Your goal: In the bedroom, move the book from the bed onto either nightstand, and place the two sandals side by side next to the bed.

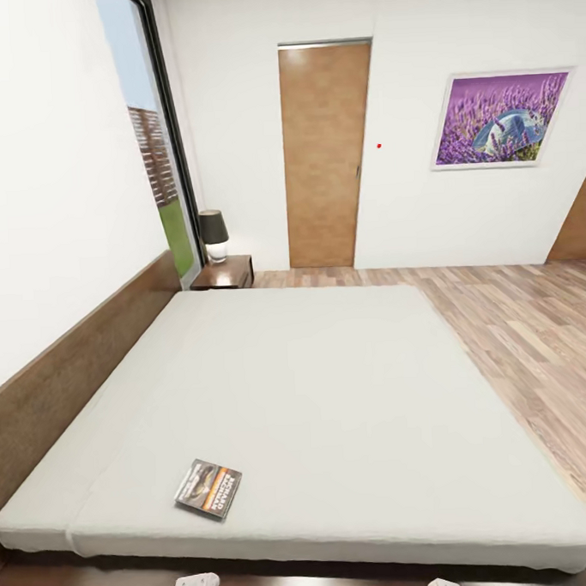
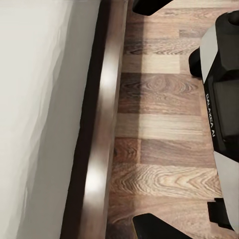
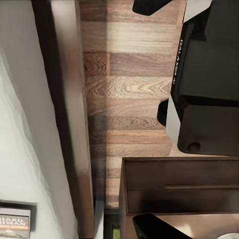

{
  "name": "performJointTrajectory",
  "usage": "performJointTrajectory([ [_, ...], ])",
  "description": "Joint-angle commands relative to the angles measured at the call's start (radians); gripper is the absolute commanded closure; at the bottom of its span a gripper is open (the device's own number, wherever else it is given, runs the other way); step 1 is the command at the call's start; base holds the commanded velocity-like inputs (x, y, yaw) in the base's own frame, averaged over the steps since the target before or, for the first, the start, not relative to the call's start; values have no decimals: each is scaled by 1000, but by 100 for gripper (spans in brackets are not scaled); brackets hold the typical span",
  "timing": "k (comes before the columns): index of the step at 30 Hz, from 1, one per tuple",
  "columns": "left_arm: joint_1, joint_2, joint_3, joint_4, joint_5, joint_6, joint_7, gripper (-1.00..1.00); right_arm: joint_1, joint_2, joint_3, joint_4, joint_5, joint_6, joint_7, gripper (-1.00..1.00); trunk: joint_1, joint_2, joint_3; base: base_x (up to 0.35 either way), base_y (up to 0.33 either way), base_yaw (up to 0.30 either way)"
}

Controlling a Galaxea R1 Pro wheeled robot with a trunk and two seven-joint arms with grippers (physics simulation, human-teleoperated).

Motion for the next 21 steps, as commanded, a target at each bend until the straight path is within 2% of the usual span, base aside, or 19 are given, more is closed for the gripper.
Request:
performJointTrajectory([
  [1,-1,-1,8,0,-11,-2,-6,-100,-2,0,4,5,-9,-6,4,-100,0,-2,-2,0,0,-13],
  [4,-1,-1,9,0,-11,-2,-6,-100,-2,0,4,5,-9,-6,4,-100,0,-2,-2,0,58,-6],
  [10,-1,0,11,0,-11,-2,-6,-100,-2,0,4,5,-9,-6,4,-100,0,-2,-2,0,225,-1],
  [21,-1,0,10,-1,-11,-2,-7,-100,-2,0,4,5,-9,-6,4,-100,0,-2,-2,0,15,0],
])
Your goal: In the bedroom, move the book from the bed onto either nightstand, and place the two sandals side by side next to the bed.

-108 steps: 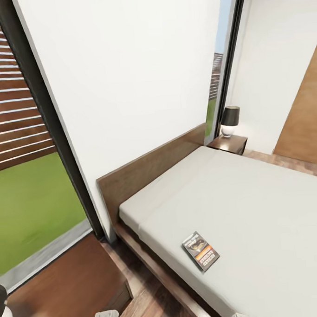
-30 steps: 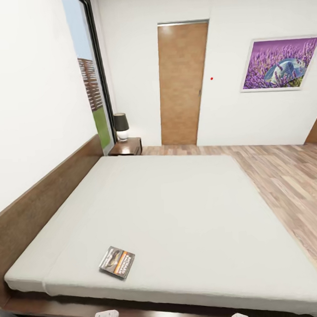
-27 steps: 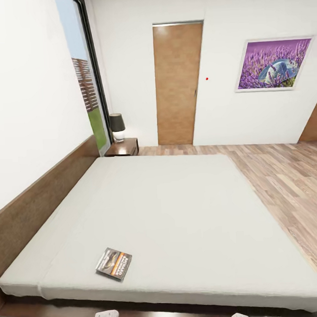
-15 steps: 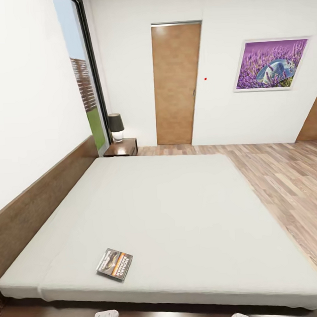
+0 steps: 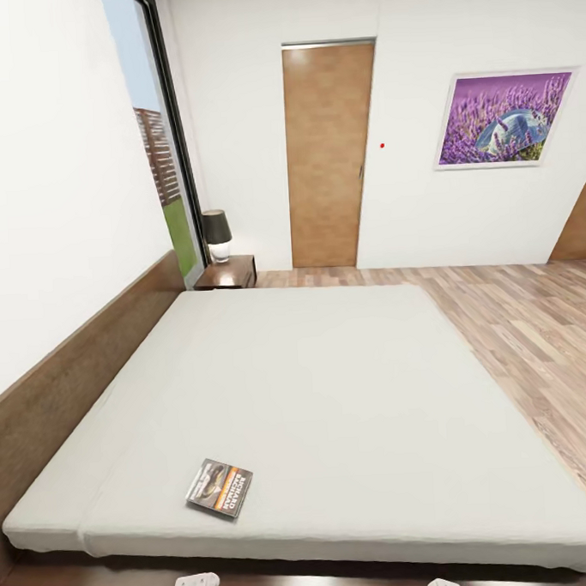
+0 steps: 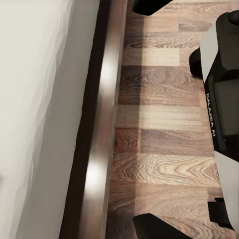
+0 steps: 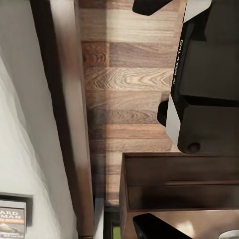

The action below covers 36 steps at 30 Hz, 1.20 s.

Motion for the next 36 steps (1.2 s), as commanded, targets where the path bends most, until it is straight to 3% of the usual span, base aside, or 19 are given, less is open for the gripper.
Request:
performJointTrajectory([
  [1,-1,0,8,-1,-11,-2,-7,-100,-2,0,4,5,-9,-6,4,-100,0,-2,-2,0,0,0],
  [6,-2,1,2,-11,-13,3,-30,-100,-2,0,4,5,-9,-6,4,-100,0,-2,-2,0,0,0],
  [9,-4,0,1,-53,-13,61,-73,-100,-2,0,4,5,-9,-6,4,-100,0,-2,-2,0,0,0],
  [11,-6,-2,1,-121,-13,142,-100,-100,-2,0,4,5,-9,-6,4,-100,0,-2,-2,0,0,0],
  [14,-11,-9,-1,-338,-11,355,-126,-100,-2,0,4,5,-9,-6,4,-100,0,-2,-2,0,0,0],
  [15,-12,-11,-1,-379,-11,390,-128,-100,-2,0,4,5,-9,-6,4,-100,0,-2,-2,0,0,0],
  [18,-19,-29,-1,-620,-8,586,-148,-100,-2,0,4,5,-9,-6,4,-100,0,-2,-2,0,0,0],
  [19,-22,-33,-1,-659,-8,616,-155,-100,-2,0,4,5,-9,-6,4,-100,0,-2,-2,0,0,0],
  [21,-47,-44,-1,-796,-7,736,-188,-100,-2,0,4,5,-9,-6,4,-100,0,-2,-2,0,0,0],
  [23,-85,-50,-1,-858,-5,823,-210,-100,-2,0,4,5,-9,-6,4,-100,0,-2,-2,0,0,0],
  [25,-137,-65,-1,-890,3,888,-222,-100,-2,0,4,5,-9,-6,4,-100,0,-2,-2,0,0,0],
  [29,-223,-99,0,-884,34,945,-224,-100,-2,0,4,5,-9,-6,4,-100,0,-2,-2,0,0,0],
  [36,-248,-108,4,-836,44,958,-220,-100,-2,0,4,5,-9,-6,4,-100,0,-2,-2,0,0,0],
])
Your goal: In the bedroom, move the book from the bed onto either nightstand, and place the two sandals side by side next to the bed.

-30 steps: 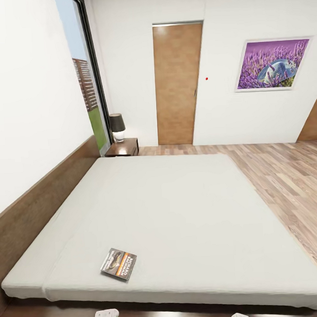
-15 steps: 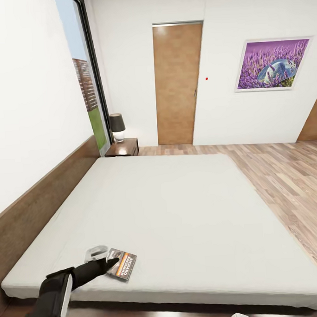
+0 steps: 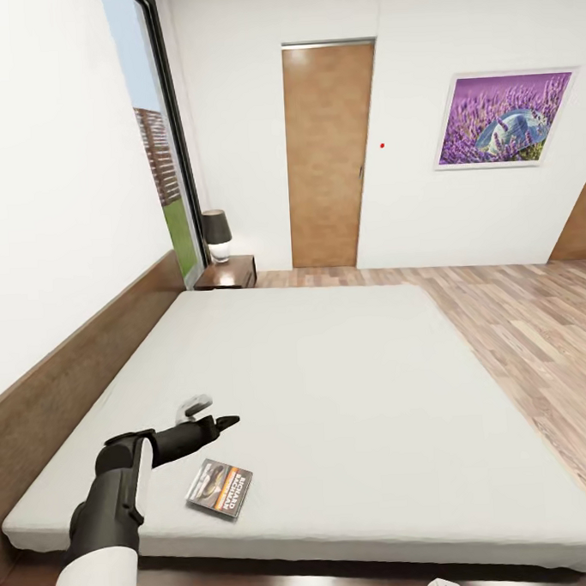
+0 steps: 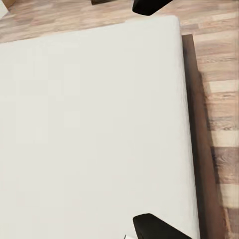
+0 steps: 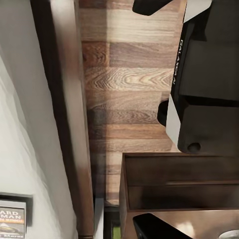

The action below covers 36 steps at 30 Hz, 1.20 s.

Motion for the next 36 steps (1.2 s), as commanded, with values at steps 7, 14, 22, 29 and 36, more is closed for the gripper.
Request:
performJointTrajectory([
  [7,-4,24,12,38,-11,-5,65,-100,-2,-2,4,5,-11,-6,12,-100,0,-2,-2,0,0,0],
  [14,-5,40,23,39,-8,-78,238,-100,-2,-19,4,6,-14,-7,14,-100,0,-2,-2,0,0,0],
  [22,-5,31,18,40,98,-116,319,-100,-2,-20,4,5,-14,-7,12,-100,0,-2,-2,0,0,0],
  [29,-5,29,18,41,104,-117,321,-100,-2,-20,4,5,-14,-7,15,-100,0,-2,-2,0,0,0],
  [36,-5,17,18,41,104,-117,321,-100,-2,-34,4,6,-14,-6,17,-100,0,-2,-2,0,0,0],
])
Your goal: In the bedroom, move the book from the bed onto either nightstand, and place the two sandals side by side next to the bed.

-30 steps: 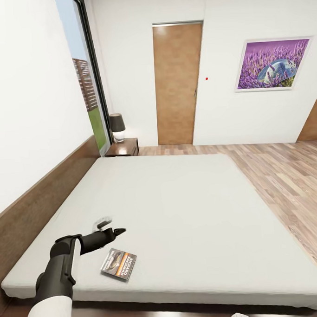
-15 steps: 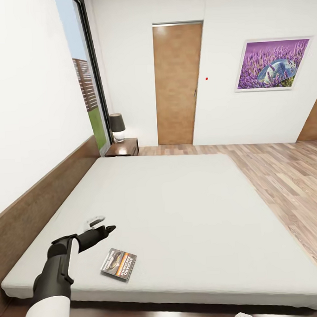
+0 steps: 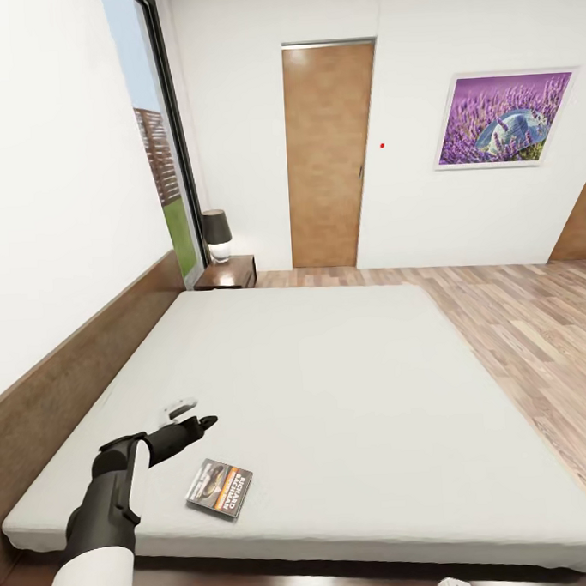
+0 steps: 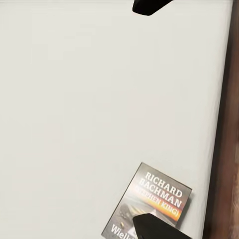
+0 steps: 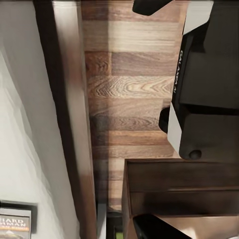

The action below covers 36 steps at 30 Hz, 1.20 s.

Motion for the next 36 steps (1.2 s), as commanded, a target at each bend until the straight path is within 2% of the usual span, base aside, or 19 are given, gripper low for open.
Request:
performJointTrajectory([
  [1,-1,-2,4,-1,-5,5,-7,-100,-2,-4,4,5,-10,-5,6,-100,1,-2,-2,0,0,0],
  [4,-1,-3,4,-1,-5,5,-7,-100,-2,-23,4,5,-10,-4,38,-100,1,-2,-2,0,0,0],
  [5,-1,-3,4,-1,-5,5,-7,-100,-2,-45,4,5,-10,-4,80,-100,1,-2,-2,0,0,0],
  [6,-1,-4,3,-1,-5,5,-7,-100,-2,-76,4,5,-10,-3,142,-100,1,-2,-2,0,0,0],
  [10,-1,-4,2,-1,-5,5,-7,-100,-2,-240,0,4,-13,18,463,-100,1,-2,-2,0,0,0],
  [11,-1,-4,2,2,-5,5,-7,-100,-2,-271,-1,1,-14,40,510,-100,1,-2,-2,0,0,0],
  [12,-1,-4,2,4,-5,5,-7,-100,-2,-286,-2,-2,-14,57,527,-100,1,-2,-2,0,0,0],
  [14,-1,-4,1,18,-5,5,-7,-100,-5,-333,-5,-33,-14,176,567,-100,1,-2,-2,0,0,0],
  [15,-1,-4,1,22,-5,5,-7,-100,-5,-348,-5,-90,-14,266,576,-100,1,-2,-2,0,0,0],
  [16,-1,-4,0,28,-5,5,-7,-100,-6,-365,-7,-299,-15,483,588,-100,1,-2,-2,0,0,0],
  [19,-1,-8,-1,31,-5,5,-7,-100,-7,-370,-10,-570,-16,735,591,-100,1,-2,-2,0,0,0],
  [21,-1,-13,-1,32,-5,5,-7,-100,-7,-371,-19,-687,-16,849,588,-100,1,-2,-2,0,0,0],
  [25,-1,-15,-1,32,-5,5,-7,-100,-11,-371,-33,-823,-16,924,585,-100,1,-2,-2,0,0,0],
  [28,-1,-16,-1,33,-5,5,-7,-100,-13,-372,-49,-867,-16,938,585,-100,1,-2,-2,0,0,0],
  [29,-1,-16,-1,32,-5,5,-8,-100,-14,-371,-65,-875,-16,940,585,-100,1,-2,-2,0,0,0],
  [31,-1,-16,-1,32,-5,5,-7,-100,-14,-371,-149,-881,-16,942,584,-100,1,-2,-2,0,0,0],
  [32,-1,-16,-1,32,-5,5,-8,-100,-14,-370,-175,-882,-16,942,584,-100,1,-2,-2,0,0,0],
  [34,-1,-17,0,32,-4,5,-7,-100,-14,-367,-278,-881,-14,940,583,-100,1,-2,-2,0,0,0],
  [36,-1,-17,0,33,-3,5,-7,-100,-14,-361,-327,-878,-13,937,582,-100,1,-2,-2,0,0,0],
])
